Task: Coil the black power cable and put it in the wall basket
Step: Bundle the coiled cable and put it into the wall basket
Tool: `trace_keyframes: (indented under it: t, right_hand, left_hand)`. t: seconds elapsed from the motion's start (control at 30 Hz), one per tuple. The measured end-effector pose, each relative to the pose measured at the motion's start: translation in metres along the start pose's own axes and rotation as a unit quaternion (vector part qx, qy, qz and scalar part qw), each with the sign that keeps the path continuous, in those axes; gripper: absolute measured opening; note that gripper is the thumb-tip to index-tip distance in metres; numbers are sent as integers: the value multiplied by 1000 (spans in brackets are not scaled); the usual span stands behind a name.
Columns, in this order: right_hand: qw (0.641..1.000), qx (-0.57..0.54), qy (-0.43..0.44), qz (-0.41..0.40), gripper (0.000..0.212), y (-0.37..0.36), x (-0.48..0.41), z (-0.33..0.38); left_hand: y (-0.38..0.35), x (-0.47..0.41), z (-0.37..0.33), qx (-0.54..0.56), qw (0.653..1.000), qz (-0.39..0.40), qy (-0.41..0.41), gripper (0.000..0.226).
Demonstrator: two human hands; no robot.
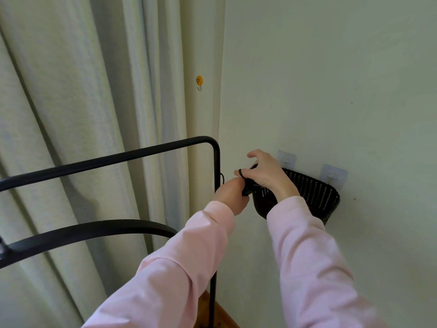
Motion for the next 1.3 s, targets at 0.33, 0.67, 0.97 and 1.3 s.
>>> trace_keyframes:
  t: [0.33, 0.67, 0.97, 1.3]
  right_hand:
    - [990, -133, -25, -41, 68, 0, 4, -7]
    - [960, -270, -72, -22, 58, -8, 20, -28]
    - [998, -53, -1, -21, 58, 33, 18, -13]
    - [996, -3, -61, 61, 82, 32, 23, -32]
  left_hand:
    - [0, -12, 3, 93, 995, 17, 7, 35]
    - [18, -40, 0, 463, 875, 48, 132, 31]
    - [5, -56, -32, 743, 628, 167, 164, 17]
    - [8, -66, -46, 814, 524, 189, 162, 41]
Point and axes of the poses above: each hand's wrist, its own x-axis away from the middle knuckle, its own y-axis out of the back of the hand, z = x × y, the point moved 8 cm from there along -x, towards the middle knuckle, and after that the axes turned 12 degrees about y, right-handed, at the moved point
